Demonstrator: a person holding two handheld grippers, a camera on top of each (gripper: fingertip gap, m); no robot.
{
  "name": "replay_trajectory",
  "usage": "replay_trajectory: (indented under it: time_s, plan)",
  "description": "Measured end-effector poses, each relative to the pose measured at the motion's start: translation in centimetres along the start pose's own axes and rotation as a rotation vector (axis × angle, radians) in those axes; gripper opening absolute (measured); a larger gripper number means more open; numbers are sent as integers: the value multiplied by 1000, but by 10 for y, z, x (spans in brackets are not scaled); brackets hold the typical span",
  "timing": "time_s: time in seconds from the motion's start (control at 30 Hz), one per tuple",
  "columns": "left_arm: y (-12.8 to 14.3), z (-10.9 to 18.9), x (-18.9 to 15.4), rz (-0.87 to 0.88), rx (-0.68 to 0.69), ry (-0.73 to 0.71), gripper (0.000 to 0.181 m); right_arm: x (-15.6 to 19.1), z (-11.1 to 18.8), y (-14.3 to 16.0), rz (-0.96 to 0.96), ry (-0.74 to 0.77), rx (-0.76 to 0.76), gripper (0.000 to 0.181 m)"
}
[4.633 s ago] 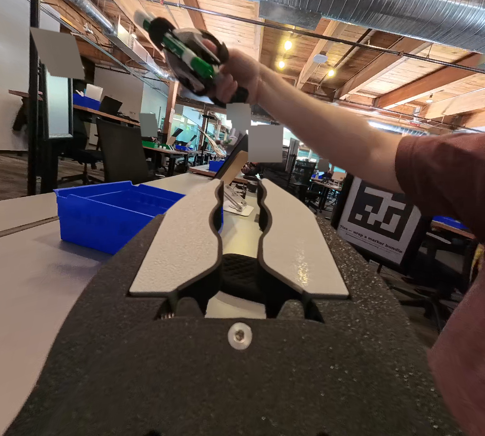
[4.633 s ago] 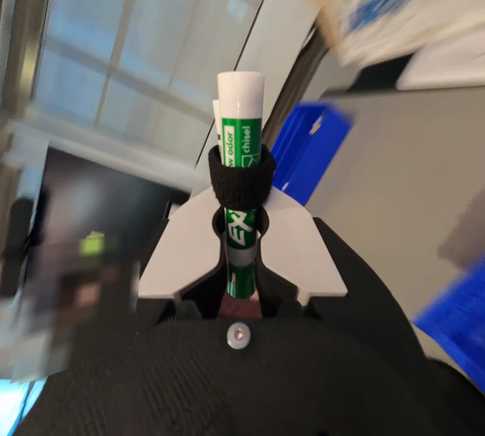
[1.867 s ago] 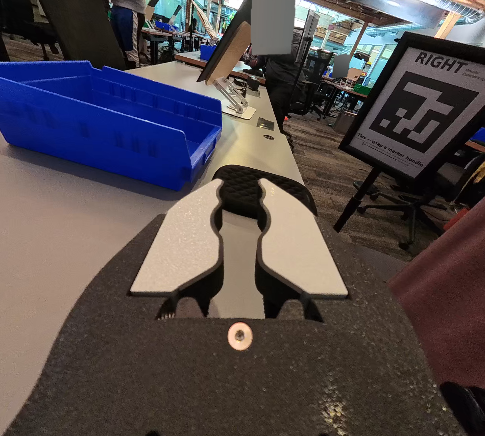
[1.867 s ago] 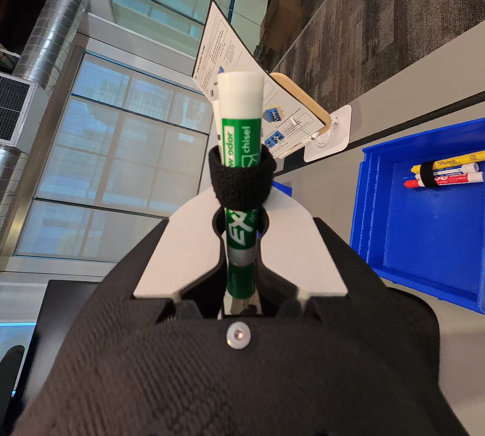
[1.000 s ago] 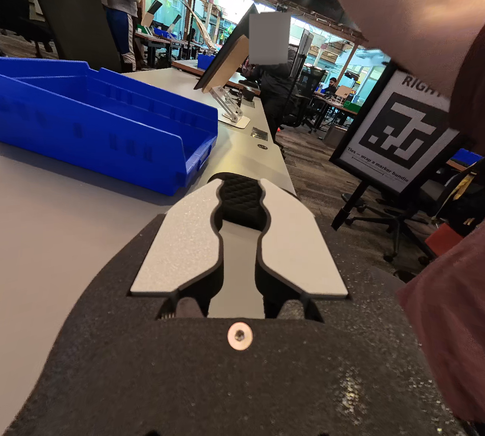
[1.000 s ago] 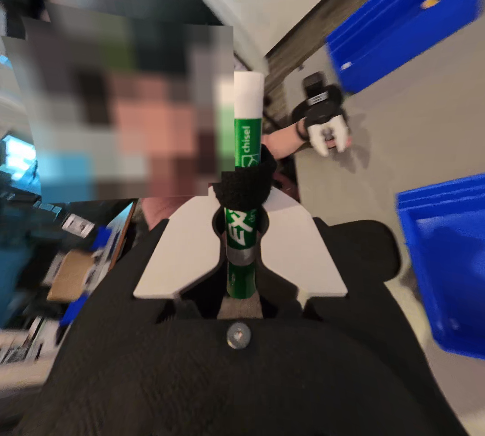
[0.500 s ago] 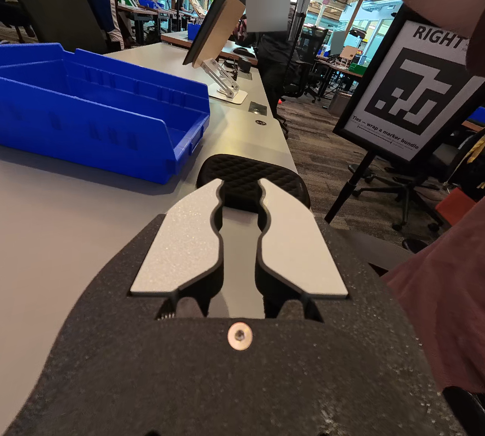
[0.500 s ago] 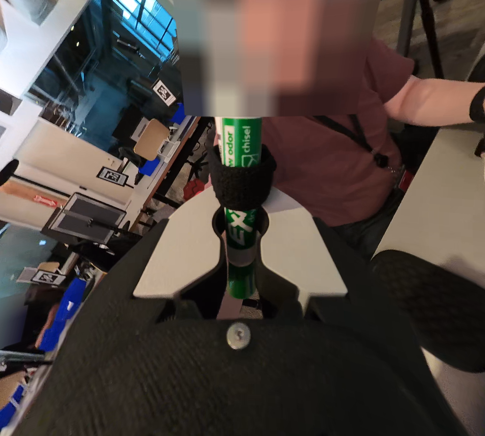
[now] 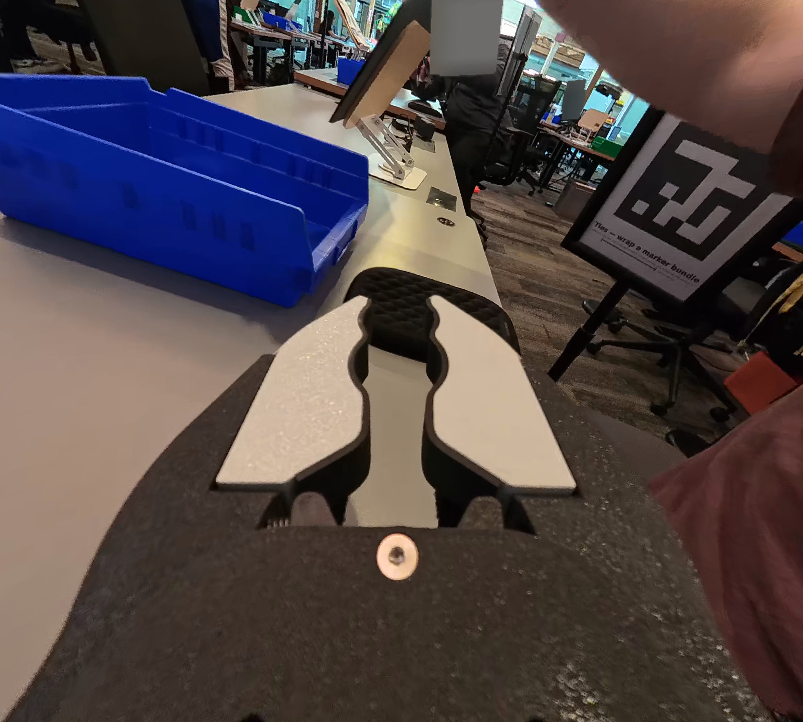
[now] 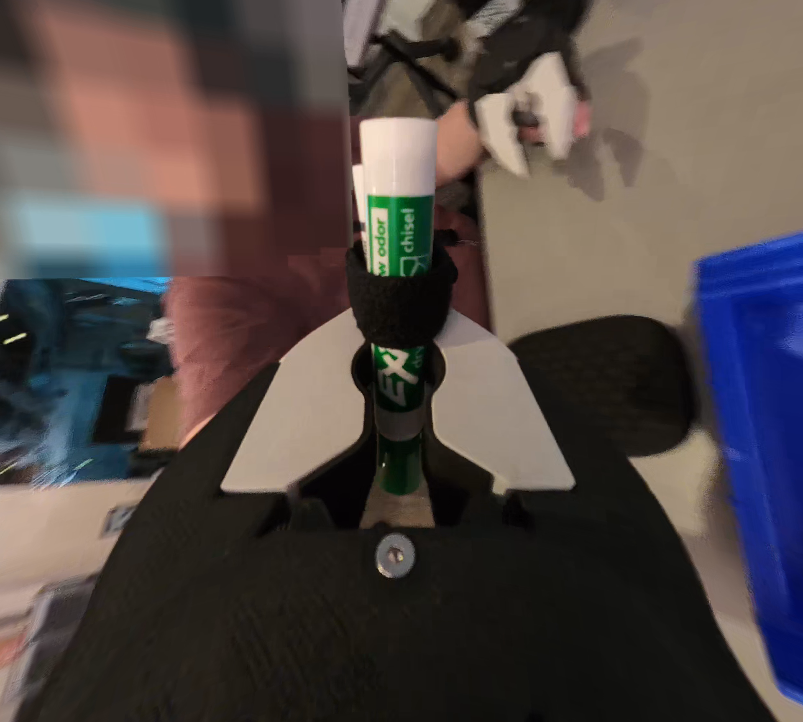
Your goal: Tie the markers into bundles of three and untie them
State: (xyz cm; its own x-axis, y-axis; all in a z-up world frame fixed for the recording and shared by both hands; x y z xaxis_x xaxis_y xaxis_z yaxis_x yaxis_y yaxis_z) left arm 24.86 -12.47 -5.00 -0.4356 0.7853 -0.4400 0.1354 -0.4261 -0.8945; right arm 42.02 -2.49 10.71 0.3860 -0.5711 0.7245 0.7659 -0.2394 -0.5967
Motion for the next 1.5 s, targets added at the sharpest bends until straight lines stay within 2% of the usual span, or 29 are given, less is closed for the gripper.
replay_trajectory:
  time_s: [0.13,0.27,0.37,0.43,0.5,0.57,0.63,0.7,0.77,0.83,0.93,1.07,1.17,1.3,1.4,1.5]
  plan:
    - [-11,6,8,4,-64,-38,22,-45,-2,-14,30,333,-70,20]
    - [-22,16,25,61,-141,-120,23,-65,-14,-33,137,520,-104,20]
    - [-47,24,24,127,-315,-125,29,-63,-47,-42,221,421,-96,19]
    - [-71,24,5,173,-414,-28,29,-49,-74,-48,376,270,-102,19]
    - [-91,22,-21,160,-492,25,32,-43,-91,-53,485,200,-86,20]
    - [-99,19,-42,64,-548,-9,41,-37,-105,-54,615,182,-41,20]
    - [-100,20,-54,-67,-619,-119,47,-32,-118,-50,732,193,36,19]
    - [-101,24,-63,-180,-719,-221,46,-28,-130,-47,830,201,84,20]
    - [-99,21,-79,-275,-771,-223,41,-25,-140,-46,907,187,95,20]
    - [-98,17,-86,-283,-802,-221,42,-24,-147,-46,959,186,110,20]
    - [-96,14,-95,-244,-850,-132,45,-25,-154,-46,1053,202,131,21]
    - [-87,6,-94,-333,-836,-97,44,-23,-159,-47,1156,238,163,20]
    - [-86,9,-92,-335,-875,-58,42,-27,-163,-45,1165,253,219,20]
    - [-85,9,-89,-361,-862,-65,39,-28,-167,-48,1154,239,234,20]
    - [-85,11,-88,-349,-872,-46,26,-30,-170,-50,1141,229,247,20]
    - [-85,13,-81,-307,-842,-12,25,-36,-170,-51,1084,223,236,20]
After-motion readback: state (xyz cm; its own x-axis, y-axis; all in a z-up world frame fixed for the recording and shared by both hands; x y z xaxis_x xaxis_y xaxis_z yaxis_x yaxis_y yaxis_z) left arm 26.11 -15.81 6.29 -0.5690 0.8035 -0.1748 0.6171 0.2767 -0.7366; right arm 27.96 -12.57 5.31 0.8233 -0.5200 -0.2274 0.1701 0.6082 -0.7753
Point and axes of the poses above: each gripper's, where its closed fingertips meet, z back along the fingers, y out of its underside, x = y × z across the jaws, the point moved 3 cm from there along z, back along the fingers, and after that the axes turned 10 degrees about z, right-handed, at the moved point
